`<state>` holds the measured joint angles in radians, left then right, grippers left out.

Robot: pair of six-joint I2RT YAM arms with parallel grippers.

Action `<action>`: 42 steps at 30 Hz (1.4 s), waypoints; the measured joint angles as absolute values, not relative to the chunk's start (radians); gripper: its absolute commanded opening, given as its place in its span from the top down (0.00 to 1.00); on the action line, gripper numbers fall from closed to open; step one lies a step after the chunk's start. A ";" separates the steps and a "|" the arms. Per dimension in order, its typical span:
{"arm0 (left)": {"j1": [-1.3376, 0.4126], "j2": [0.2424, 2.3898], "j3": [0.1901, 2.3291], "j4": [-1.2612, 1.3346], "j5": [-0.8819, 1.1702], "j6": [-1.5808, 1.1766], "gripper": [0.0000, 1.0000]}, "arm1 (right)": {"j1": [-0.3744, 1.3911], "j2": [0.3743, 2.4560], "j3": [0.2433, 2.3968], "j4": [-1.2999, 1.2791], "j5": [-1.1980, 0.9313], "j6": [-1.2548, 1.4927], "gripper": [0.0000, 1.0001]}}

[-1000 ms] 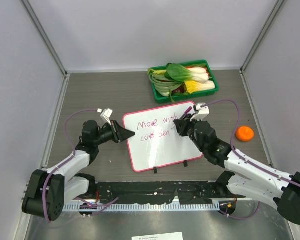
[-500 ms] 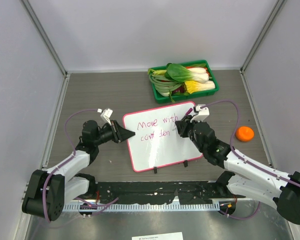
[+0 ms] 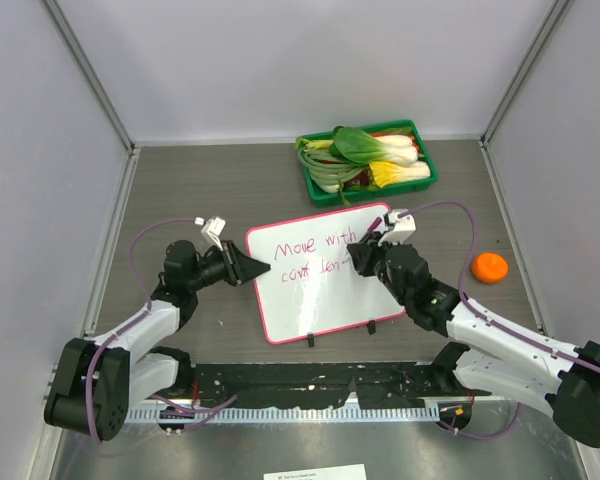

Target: Write a sentence on the whiteboard

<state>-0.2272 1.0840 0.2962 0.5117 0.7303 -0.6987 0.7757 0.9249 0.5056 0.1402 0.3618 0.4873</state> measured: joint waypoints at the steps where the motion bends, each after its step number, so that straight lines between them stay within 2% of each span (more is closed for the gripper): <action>1: -0.227 1.084 0.296 0.512 0.730 -0.699 1.00 | 0.776 0.925 0.504 0.142 0.357 0.488 0.99; 42: -0.229 1.084 0.296 0.515 0.730 -0.699 1.00 | 0.768 0.832 0.493 0.081 0.388 0.474 0.99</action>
